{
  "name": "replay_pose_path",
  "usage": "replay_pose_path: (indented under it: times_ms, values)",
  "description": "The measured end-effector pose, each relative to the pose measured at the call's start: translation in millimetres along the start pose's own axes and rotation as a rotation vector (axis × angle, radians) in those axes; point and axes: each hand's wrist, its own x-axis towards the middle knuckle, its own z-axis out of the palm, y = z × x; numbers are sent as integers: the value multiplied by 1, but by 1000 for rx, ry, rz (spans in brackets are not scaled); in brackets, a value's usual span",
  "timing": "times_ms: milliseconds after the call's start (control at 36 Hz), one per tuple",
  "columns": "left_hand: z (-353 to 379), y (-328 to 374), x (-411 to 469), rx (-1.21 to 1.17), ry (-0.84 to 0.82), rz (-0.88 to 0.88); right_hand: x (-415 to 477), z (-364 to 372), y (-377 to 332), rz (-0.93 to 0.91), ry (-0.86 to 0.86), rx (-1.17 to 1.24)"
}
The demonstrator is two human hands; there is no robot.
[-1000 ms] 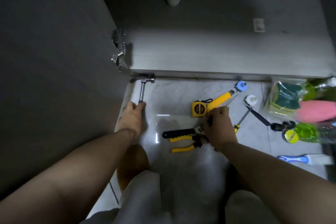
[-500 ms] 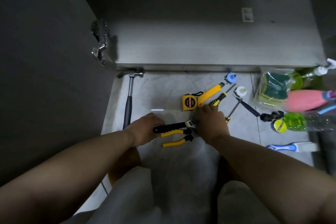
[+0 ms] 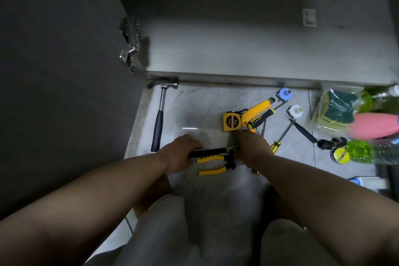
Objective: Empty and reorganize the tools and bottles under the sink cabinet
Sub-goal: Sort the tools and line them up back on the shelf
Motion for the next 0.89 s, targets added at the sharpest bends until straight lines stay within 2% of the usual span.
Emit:
replay_pose_path:
  times_ms: [111, 222, 333, 417, 472, 500, 583, 694, 806, 889]
  values:
    - [1, 6, 1, -11, 3, 26, -4, -2, 7, -80, -37, 119]
    - [-2, 10, 0, -86, 15, -24, -5, -21, 7, -101, -85, 483]
    - [-7, 12, -1, -262, 48, -68, -2, -34, -5, 4, 33, 946]
    - [-11, 14, 0, -321, 113, -114, 5, -30, -18, 103, 202, 1060]
    - [-12, 13, 0, -332, 172, -158, 9, -22, -22, 52, 309, 857]
    - [-12, 12, -1, -343, 199, -185, 8, -17, -21, 34, 290, 734]
    - [-14, 8, -3, -416, 263, -261, 2, -1, -16, -45, 73, 394]
    - [-21, 3, -3, -557, 327, -335, -13, 13, -19, -215, 2, -50]
    - [-25, 3, 0, -739, 354, -447, -26, 22, -21, -261, -78, -260]
    - [-24, 3, 0, -871, 370, -515, -30, 25, -20, -270, -74, -342]
